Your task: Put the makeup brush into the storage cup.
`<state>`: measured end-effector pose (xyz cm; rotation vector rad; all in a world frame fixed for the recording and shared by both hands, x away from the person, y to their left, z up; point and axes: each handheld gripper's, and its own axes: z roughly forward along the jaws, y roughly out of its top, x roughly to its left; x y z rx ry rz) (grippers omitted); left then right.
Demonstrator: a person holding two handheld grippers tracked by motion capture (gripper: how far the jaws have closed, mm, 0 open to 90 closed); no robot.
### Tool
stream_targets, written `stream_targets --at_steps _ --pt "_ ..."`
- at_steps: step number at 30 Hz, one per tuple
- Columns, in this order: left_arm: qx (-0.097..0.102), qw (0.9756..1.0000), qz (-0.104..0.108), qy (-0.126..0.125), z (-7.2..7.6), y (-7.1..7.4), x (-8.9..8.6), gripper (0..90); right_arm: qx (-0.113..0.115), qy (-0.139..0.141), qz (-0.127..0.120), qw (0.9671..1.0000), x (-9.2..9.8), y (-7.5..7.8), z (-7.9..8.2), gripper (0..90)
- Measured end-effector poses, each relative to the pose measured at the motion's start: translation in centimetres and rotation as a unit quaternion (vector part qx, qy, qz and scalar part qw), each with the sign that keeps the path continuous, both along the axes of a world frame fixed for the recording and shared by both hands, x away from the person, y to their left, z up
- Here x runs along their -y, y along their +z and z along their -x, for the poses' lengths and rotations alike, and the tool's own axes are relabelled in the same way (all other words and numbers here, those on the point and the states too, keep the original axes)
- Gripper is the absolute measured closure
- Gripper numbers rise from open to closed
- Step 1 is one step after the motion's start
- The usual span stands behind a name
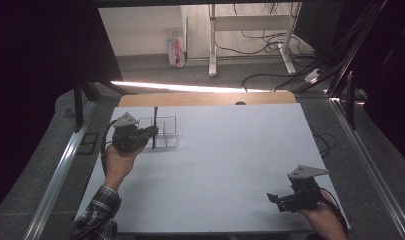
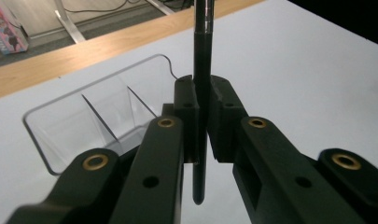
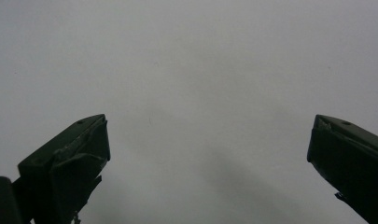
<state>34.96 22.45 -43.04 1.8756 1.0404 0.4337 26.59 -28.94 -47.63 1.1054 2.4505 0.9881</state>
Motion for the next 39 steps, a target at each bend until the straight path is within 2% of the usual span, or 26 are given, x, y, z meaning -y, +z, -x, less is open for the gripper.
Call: stream_targets --at_steps 7,17,24,39 --pt "0.007 0.9998 0.002 0.019 -1.4 0.6 -0.3 83.4 -0.003 0.001 0.004 1.0 0.1 -0.1 0.0 0.0" --pt "0.009 0.999 0.021 0.039 -3.3 1.0 -0.7 83.4 -0.007 0.004 0.011 0.9999 -0.1 -0.3 -0.1 0.0" --pt "0.014 0.9985 0.012 0.052 -4.4 1.6 -0.5 83.5 -0.009 0.003 0.011 0.9999 -0.1 -0.3 -0.1 0.0" --pt "0.025 0.9959 0.011 0.086 -5.8 0.4 0.1 83.4 -0.015 0.009 0.019 0.9997 -0.4 -0.6 -0.2 0.0"
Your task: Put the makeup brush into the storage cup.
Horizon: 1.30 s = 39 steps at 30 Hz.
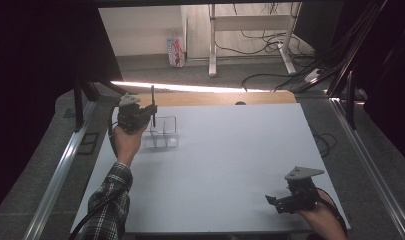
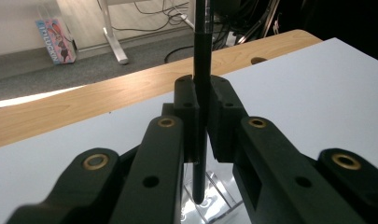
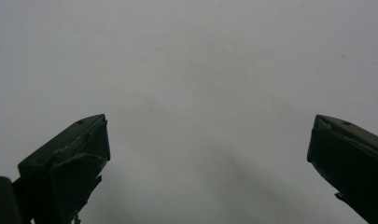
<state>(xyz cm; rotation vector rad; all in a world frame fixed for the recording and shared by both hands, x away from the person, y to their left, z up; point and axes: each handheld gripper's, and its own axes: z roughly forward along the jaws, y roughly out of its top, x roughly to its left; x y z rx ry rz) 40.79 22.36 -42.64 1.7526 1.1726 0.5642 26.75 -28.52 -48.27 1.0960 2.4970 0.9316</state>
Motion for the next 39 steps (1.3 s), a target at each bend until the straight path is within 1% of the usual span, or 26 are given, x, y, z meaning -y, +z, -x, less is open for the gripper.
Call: stream_targets --at_steps 3,11,22,29,32,34,39 --pt "-0.001 1.0 -0.006 0.002 -0.1 -0.3 0.2 83.4 -0.001 0.001 0.0 1.0 0.0 0.0 0.0 0.0" --pt "-0.002 0.9999 -0.013 0.003 -0.1 -1.2 0.6 83.4 -0.004 0.006 0.004 1.0 -0.1 -0.1 0.0 0.0" --pt "-0.01 0.9998 -0.017 0.001 0.0 -2.8 0.9 83.4 -0.009 0.01 0.007 0.9999 -0.2 -0.3 0.0 0.0" --pt "-0.016 0.9997 -0.021 -0.003 0.2 -3.4 1.0 83.4 -0.014 0.012 0.009 0.9998 -0.3 -0.4 0.1 0.0" --pt "-0.02 0.9995 -0.026 -0.005 0.3 -3.8 1.0 83.4 -0.014 0.015 0.012 0.9997 -0.4 -0.4 0.1 0.0" --pt "-0.021 0.9995 -0.024 -0.005 0.3 -3.9 1.0 83.3 -0.017 0.015 0.012 0.9997 -0.4 -0.4 0.1 0.0" --pt "-0.026 0.9992 -0.028 -0.003 0.4 -4.4 1.2 83.2 -0.02 0.02 0.016 0.9995 -0.5 -0.5 0.1 0.0"
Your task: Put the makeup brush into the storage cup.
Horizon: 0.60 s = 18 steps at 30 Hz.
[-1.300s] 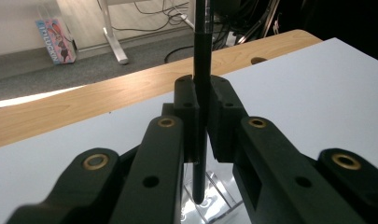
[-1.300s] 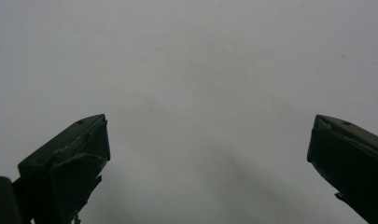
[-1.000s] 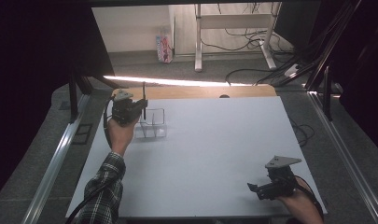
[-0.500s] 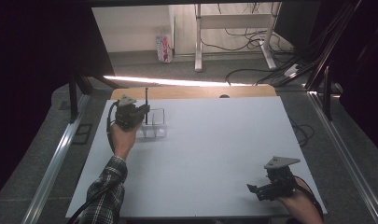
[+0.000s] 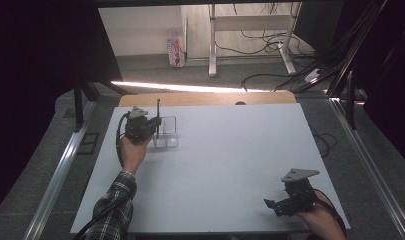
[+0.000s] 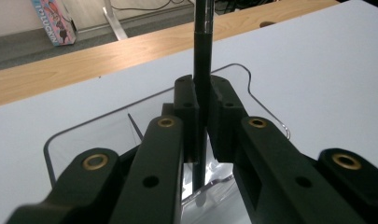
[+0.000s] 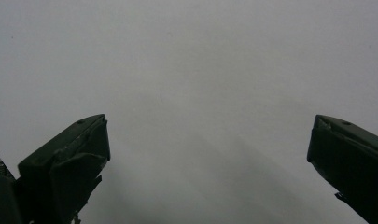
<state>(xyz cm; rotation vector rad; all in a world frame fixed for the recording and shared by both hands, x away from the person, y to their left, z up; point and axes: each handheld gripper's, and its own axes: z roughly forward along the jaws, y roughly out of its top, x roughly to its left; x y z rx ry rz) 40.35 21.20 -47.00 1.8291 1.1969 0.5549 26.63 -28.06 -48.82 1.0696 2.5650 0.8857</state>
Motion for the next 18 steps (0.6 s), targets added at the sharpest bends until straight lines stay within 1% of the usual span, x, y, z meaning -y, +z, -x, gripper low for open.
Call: stream_targets --at_steps 5,7,8,12,14,18 --pt "-0.009 0.9999 -0.011 -0.002 0.0 -0.4 0.2 82.8 -0.003 0.005 0.004 1.0 -0.1 -0.1 0.0 0.0" --pt "-0.008 0.9999 -0.013 -0.002 0.1 -0.4 0.2 82.3 -0.005 0.006 0.005 1.0 -0.2 -0.1 0.1 0.0" --pt "-0.005 0.9999 -0.013 -0.001 0.1 -0.3 0.2 80.0 -0.004 0.008 0.005 0.9999 -0.2 -0.2 0.0 0.0" --pt "0.001 0.9999 -0.013 0.0 0.3 0.2 0.2 63.8 -0.005 0.008 0.006 0.9999 -0.1 -0.2 0.0 0.0" --pt "0.003 1.0 -0.009 -0.003 0.3 0.4 0.2 58.9 -0.005 0.008 0.006 0.9999 -0.1 -0.2 0.0 0.0" --pt "0.0 0.9999 -0.01 -0.004 0.3 0.8 0.1 49.5 -0.006 0.007 0.005 0.9999 -0.1 -0.2 0.1 0.0"
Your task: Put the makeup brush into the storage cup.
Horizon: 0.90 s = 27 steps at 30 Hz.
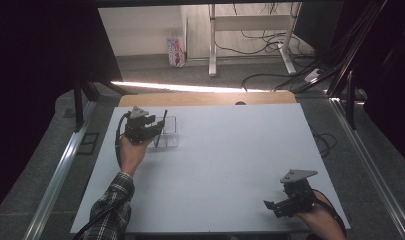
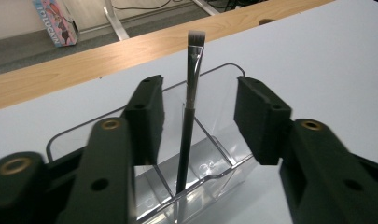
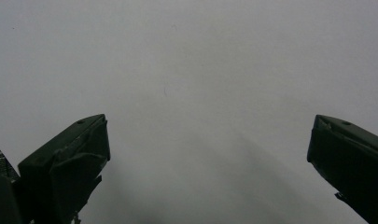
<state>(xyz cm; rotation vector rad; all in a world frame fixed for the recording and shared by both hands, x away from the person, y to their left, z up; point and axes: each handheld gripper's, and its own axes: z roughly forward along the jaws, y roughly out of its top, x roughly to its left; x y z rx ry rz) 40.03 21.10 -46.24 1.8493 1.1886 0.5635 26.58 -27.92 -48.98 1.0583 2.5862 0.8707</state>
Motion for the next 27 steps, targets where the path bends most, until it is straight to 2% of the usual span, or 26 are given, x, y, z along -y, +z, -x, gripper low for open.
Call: stream_targets --at_steps 5,9,14,17,27 --pt "-0.003 1.0 -0.002 -0.002 0.0 0.2 0.0 36.0 0.0 0.0 0.001 1.0 0.0 0.0 0.0 0.0" --pt "-0.006 0.9999 0.007 -0.009 0.2 0.2 -0.1 28.5 -0.002 0.0 0.001 1.0 0.0 -0.1 0.0 0.0" --pt "-0.01 0.9995 0.017 -0.023 0.5 0.4 -0.2 21.5 -0.002 -0.002 0.0 1.0 0.0 0.0 0.0 0.0" --pt "-0.008 0.9994 0.012 -0.03 0.9 0.6 -0.3 18.9 -0.002 -0.002 -0.001 1.0 0.0 -0.1 0.0 0.0" --pt "-0.02 0.998 0.025 -0.054 2.0 1.0 -0.3 7.0 0.002 -0.008 -0.008 0.9999 0.2 0.1 -0.1 0.0"
